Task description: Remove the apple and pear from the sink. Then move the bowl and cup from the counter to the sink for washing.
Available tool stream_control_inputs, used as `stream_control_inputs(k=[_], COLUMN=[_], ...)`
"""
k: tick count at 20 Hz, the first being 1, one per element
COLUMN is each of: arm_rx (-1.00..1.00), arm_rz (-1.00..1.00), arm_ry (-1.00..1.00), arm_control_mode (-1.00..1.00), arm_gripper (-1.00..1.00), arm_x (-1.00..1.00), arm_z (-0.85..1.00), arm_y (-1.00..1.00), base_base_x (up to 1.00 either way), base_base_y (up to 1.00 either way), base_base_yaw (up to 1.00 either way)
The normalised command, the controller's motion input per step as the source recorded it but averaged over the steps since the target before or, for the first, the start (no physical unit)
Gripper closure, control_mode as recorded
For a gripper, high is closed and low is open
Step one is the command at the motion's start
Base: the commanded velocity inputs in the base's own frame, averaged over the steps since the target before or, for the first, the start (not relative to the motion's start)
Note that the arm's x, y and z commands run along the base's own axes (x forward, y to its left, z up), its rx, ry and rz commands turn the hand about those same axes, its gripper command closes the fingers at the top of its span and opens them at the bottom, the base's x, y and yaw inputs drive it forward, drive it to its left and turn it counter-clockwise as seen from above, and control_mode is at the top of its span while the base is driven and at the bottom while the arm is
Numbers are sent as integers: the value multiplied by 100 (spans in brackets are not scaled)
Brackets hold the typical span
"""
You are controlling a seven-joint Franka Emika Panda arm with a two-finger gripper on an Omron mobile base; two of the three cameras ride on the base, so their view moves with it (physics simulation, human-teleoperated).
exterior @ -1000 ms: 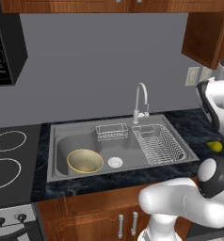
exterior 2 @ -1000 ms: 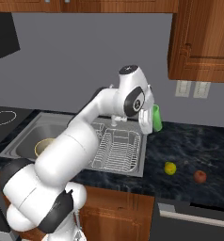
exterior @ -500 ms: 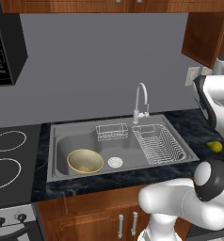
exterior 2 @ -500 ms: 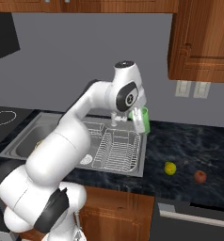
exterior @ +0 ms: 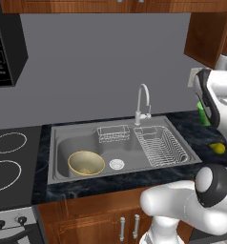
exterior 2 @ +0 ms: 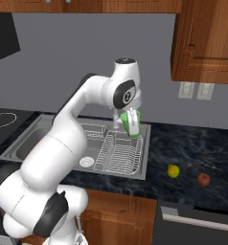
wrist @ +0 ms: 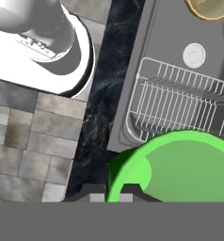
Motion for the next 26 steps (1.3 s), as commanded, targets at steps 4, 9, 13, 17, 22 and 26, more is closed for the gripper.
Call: stream_control_inputs(k=[4, 9, 13, 17, 22, 26], arm_rx=[17, 14, 8, 4, 2, 2], arm_rz=[3, 1, 0, 0, 0, 0], arm_ry=[2, 4, 6, 5, 4, 1], arm_control_mode=[-100, -100, -100, -100, -100, -100], arm_gripper=[100, 100, 100, 100, 100, 100], arm_x=[-13, -15, -21, -25, -20, -17], arm_z=[8, 1, 0, 0, 0, 0], arm_y=[33, 35, 30, 30, 34, 39], base_base_x=[0, 0, 0, 0, 0, 0], base_base_y=[0, 0, 0, 0, 0, 0], base_base_yaw=[0, 0, 0, 0, 0, 0])
